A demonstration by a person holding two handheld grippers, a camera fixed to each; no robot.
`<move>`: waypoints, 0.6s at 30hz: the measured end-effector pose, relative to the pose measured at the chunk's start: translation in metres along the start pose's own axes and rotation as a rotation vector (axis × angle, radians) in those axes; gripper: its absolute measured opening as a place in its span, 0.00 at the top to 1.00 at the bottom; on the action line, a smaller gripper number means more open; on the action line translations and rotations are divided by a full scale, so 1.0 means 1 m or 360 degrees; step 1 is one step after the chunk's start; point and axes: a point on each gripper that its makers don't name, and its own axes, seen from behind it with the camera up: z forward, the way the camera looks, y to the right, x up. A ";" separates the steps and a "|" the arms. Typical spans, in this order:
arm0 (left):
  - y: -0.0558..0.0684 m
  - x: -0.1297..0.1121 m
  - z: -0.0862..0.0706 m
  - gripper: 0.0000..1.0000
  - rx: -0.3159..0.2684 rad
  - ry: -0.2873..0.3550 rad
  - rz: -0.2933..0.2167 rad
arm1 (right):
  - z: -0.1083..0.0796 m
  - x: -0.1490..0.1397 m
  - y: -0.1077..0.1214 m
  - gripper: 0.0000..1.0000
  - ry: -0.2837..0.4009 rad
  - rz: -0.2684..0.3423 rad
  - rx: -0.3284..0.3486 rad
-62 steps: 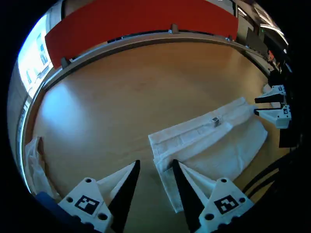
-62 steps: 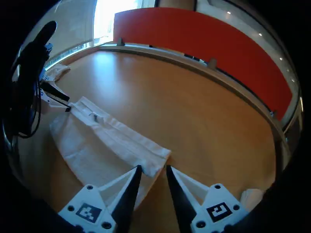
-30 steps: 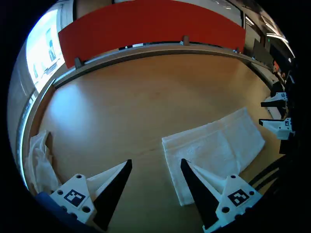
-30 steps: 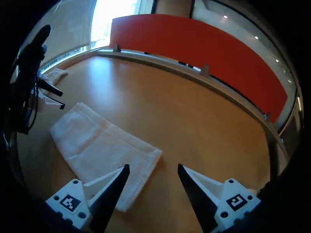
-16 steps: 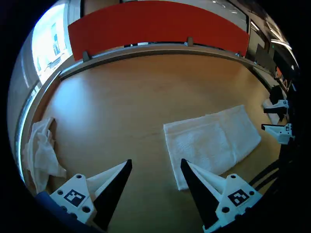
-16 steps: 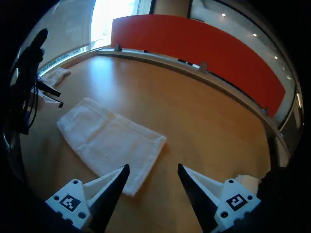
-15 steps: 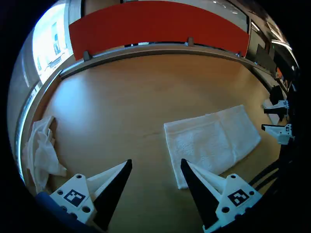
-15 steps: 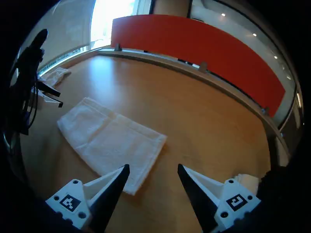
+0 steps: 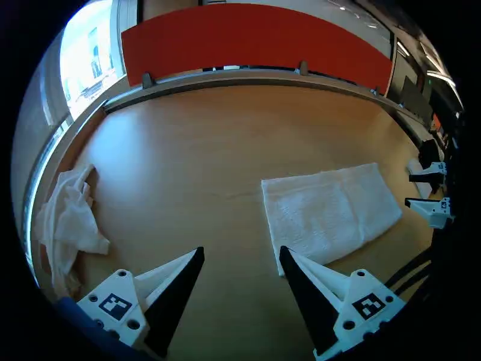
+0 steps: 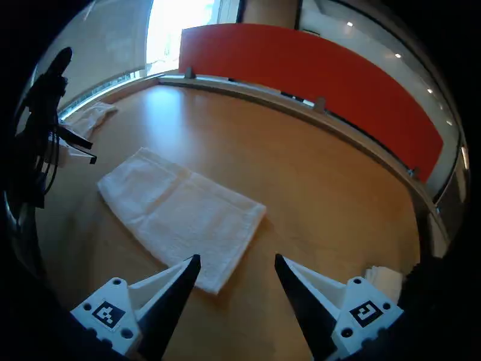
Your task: Fold towel
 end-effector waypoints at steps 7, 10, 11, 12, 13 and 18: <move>-0.011 -0.015 -0.014 0.07 0.0041 -0.0011 -0.0055 | 0.001 -0.008 -0.007 0.04 -0.0021 -0.0028 0.0052; -0.016 -0.024 -0.020 0.07 0.0056 -0.0024 -0.0087 | 0.002 -0.012 -0.010 0.04 -0.0033 -0.0041 0.0072; -0.017 -0.027 -0.022 0.07 0.0061 -0.0028 -0.0097 | 0.002 -0.014 -0.011 0.05 -0.0037 -0.0046 0.0079; -0.019 -0.030 -0.024 0.07 0.0066 -0.0032 -0.0106 | 0.002 -0.015 -0.012 0.05 -0.0042 -0.0052 0.0087; -0.020 -0.033 -0.026 0.07 0.0071 -0.0035 -0.0114 | 0.003 -0.017 -0.013 0.05 -0.0047 -0.0057 0.0095; -0.026 -0.047 -0.036 0.07 0.0091 -0.0051 -0.0140 | 0.004 -0.022 -0.016 0.06 -0.0064 -0.0086 0.0125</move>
